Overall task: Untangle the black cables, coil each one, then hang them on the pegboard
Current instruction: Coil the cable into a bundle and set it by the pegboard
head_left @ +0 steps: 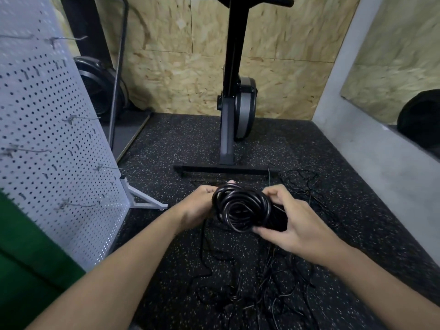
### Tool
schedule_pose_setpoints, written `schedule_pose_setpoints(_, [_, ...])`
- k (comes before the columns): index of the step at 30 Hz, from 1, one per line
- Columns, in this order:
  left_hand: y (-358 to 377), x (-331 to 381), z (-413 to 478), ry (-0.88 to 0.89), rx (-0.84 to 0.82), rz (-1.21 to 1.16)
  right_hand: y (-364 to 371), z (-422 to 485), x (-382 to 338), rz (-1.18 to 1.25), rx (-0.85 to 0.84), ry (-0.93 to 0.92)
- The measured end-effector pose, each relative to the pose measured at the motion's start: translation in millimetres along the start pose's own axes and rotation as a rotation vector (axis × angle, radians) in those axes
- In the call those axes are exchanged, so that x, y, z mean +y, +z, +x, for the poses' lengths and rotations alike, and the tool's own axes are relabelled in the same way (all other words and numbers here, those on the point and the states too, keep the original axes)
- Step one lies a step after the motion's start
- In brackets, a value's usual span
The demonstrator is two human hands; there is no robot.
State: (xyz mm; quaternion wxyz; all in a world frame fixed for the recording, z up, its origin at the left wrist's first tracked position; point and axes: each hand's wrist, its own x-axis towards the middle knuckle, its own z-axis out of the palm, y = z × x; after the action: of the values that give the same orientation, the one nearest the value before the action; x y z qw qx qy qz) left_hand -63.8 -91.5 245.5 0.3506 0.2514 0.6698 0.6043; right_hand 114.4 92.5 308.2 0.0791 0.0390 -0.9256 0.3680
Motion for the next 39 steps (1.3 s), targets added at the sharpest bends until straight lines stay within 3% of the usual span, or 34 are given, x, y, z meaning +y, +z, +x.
schedule_pose_setpoints(3, [5,-3,0,-0.096,-0.044,-0.006,-3,-4,2,0.046,0.104,-0.009])
schedule_pose_setpoints(12, [67,14,-6,-0.099,0.018,0.033,-11,-8,26,0.168,0.358,0.108])
schedule_pose_setpoints(17, [87,7,-11,-0.097,0.040,0.403,-10,-6,46,0.051,0.378,0.276])
schedule_pose_setpoints(21, [96,2,-16,-0.148,-0.023,0.479,-11,-6,57,0.028,0.240,0.368])
schedule_pose_setpoints(28, [91,20,-24,-0.282,0.018,0.098,-13,-1,98,-0.240,0.183,0.485])
schedule_pose_setpoints(33, [89,33,-37,0.050,-0.016,0.851,-9,2,105,-0.496,0.079,0.527])
schedule_pose_setpoints(39, [55,51,-25,0.327,0.156,1.017,9,8,74,-0.606,-0.326,0.297])
